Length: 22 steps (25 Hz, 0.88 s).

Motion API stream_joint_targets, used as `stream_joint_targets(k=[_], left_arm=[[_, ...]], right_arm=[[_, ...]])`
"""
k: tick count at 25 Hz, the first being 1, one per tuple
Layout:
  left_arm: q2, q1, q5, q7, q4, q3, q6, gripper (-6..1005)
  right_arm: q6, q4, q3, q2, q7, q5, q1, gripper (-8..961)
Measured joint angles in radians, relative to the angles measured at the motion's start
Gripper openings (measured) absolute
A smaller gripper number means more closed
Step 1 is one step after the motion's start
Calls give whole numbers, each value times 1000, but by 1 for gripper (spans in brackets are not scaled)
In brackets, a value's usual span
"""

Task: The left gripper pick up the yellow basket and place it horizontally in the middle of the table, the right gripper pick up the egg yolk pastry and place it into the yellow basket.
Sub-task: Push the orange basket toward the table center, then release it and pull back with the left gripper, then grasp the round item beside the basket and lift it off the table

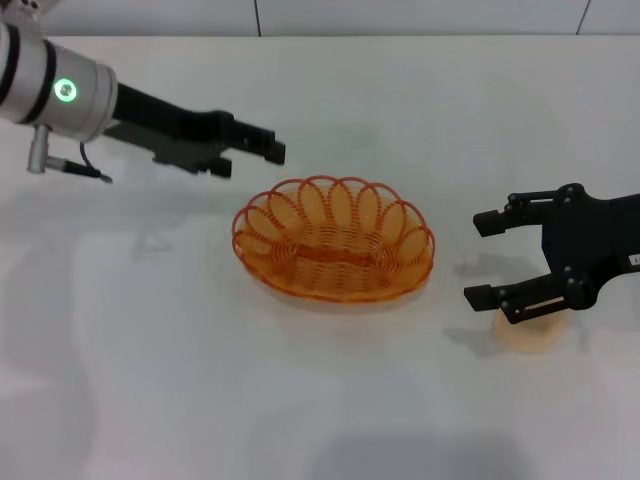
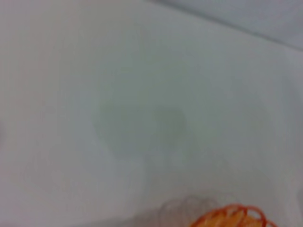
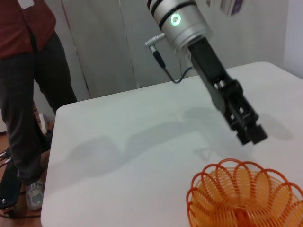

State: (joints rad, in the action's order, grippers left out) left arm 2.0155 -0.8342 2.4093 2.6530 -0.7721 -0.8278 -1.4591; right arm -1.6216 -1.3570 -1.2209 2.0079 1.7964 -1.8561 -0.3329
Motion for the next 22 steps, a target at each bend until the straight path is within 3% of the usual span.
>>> stream_joint_targets(k=[10, 22], left_arm=[[-10, 52, -65, -206, -57, 28, 46, 893], [-17, 175, -167, -594, -171, 34, -103, 892]], right_arm=[[27, 24, 3, 1, 29, -20, -3, 857], [44, 27, -6, 5, 167, -262, -56, 857]])
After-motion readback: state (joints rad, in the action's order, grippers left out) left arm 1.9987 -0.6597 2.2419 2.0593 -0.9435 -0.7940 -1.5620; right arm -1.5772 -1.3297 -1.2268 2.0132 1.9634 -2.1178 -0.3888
